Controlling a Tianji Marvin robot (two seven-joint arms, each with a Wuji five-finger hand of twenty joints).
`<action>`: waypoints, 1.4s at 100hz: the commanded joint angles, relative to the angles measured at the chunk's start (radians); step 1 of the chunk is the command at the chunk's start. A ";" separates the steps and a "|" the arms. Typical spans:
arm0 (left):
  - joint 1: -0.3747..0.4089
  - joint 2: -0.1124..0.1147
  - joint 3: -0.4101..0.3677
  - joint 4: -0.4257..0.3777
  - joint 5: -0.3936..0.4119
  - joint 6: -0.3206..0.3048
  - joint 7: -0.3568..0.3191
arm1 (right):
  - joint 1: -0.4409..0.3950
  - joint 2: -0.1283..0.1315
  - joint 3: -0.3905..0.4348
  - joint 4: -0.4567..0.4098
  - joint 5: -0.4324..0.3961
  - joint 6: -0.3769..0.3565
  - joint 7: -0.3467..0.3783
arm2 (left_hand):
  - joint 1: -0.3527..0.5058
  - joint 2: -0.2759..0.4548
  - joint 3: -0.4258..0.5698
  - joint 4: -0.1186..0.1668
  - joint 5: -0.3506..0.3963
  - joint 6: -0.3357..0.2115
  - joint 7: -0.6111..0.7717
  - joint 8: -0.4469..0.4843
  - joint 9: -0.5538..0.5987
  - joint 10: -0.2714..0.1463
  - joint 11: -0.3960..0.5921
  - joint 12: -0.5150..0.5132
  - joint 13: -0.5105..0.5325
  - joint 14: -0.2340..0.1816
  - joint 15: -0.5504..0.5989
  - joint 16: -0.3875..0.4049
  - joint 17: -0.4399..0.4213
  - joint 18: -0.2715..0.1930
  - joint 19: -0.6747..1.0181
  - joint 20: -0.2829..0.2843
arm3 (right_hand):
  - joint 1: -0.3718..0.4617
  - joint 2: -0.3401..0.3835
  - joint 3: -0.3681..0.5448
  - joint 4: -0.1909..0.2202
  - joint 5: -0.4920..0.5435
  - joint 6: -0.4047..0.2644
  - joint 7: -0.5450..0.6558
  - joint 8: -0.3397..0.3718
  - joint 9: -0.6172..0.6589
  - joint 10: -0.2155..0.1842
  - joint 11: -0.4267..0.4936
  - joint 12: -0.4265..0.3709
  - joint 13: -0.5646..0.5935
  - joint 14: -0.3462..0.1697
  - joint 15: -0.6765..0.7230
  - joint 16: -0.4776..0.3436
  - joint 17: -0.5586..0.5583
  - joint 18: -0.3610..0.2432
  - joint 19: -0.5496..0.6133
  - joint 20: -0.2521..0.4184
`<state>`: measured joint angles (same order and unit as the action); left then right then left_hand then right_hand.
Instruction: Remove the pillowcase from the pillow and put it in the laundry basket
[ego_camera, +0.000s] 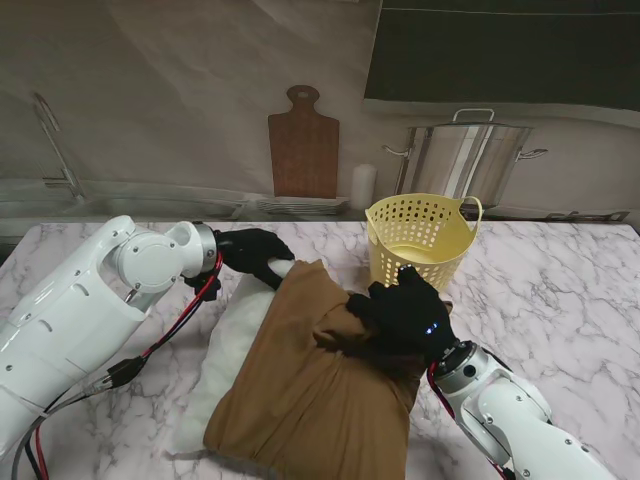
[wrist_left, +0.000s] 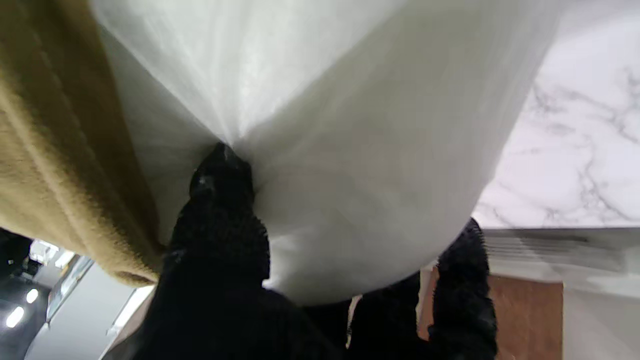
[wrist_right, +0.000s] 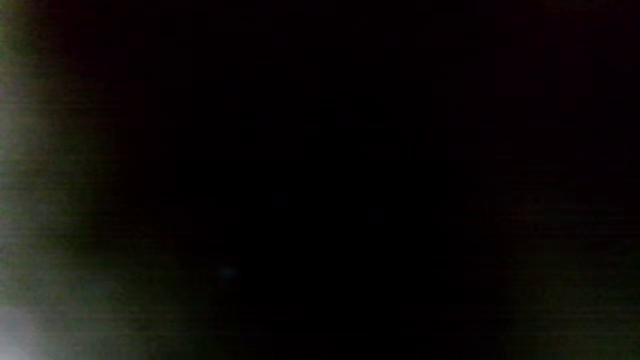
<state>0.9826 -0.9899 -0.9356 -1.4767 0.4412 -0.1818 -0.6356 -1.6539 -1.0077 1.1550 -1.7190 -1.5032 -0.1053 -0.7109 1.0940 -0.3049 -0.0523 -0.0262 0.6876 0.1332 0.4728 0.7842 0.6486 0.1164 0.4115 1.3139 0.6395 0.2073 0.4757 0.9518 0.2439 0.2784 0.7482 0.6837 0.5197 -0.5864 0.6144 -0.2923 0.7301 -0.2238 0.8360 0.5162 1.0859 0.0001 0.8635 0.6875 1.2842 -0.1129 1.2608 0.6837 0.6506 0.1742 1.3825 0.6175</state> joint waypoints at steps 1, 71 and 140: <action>0.030 -0.009 -0.020 -0.039 0.047 -0.018 0.003 | 0.008 -0.005 0.007 -0.004 0.000 0.025 -0.014 | 0.137 0.147 0.070 0.040 0.006 -0.100 0.150 0.161 0.004 -0.029 -0.048 -0.046 0.033 -0.015 -0.059 -0.109 0.015 0.051 0.171 -0.021 | 0.257 0.148 0.144 0.119 0.010 -0.129 0.135 0.059 0.000 -0.048 0.100 0.046 0.044 -0.135 -0.030 -0.021 -0.020 -0.018 -0.012 -0.009; 0.343 -0.039 -0.304 -0.247 0.423 -0.395 0.425 | -0.125 -0.042 0.103 -0.105 0.138 0.004 0.167 | 0.167 0.214 0.081 0.036 -0.083 -0.089 0.203 0.259 -0.013 -0.040 -0.073 -0.045 0.063 -0.054 -0.068 -0.169 0.031 -0.068 0.157 -0.061 | -0.234 0.200 -0.046 0.228 -0.349 0.258 -0.477 -0.013 -0.626 0.115 -0.317 -0.249 -0.523 0.133 -0.841 -0.212 -0.361 0.163 -0.324 -0.067; 0.354 -0.045 -0.302 -0.267 0.580 -0.456 0.560 | 0.025 -0.095 0.016 -0.184 0.528 0.039 0.494 | 0.175 0.232 0.075 0.033 -0.109 -0.082 0.223 0.252 -0.035 -0.039 -0.057 -0.047 0.045 -0.059 -0.055 -0.163 0.019 -0.082 0.156 -0.066 | -0.295 0.310 -0.127 0.224 -0.398 0.283 -0.596 0.000 -0.561 0.079 -0.360 -0.352 -0.498 0.188 -0.898 -0.202 -0.400 0.260 -0.382 -0.014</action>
<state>1.3382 -1.0292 -1.2447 -1.7382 1.0165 -0.6332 -0.0722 -1.6567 -1.1065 1.1939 -1.9192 -0.9564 -0.0576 -0.2009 1.1276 -0.1675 -0.0530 -0.0274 0.5903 0.1737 0.5905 0.9796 0.6405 0.1066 0.3429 1.2637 0.6707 0.2038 0.4004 0.7978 0.2806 0.2055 0.7482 0.6313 0.2613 -0.2477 0.4606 -0.0831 0.3434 0.1124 0.2130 0.4792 0.4482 0.1464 0.4303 0.2777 0.7139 0.1238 0.2905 0.4218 0.2259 0.4133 0.9656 0.5660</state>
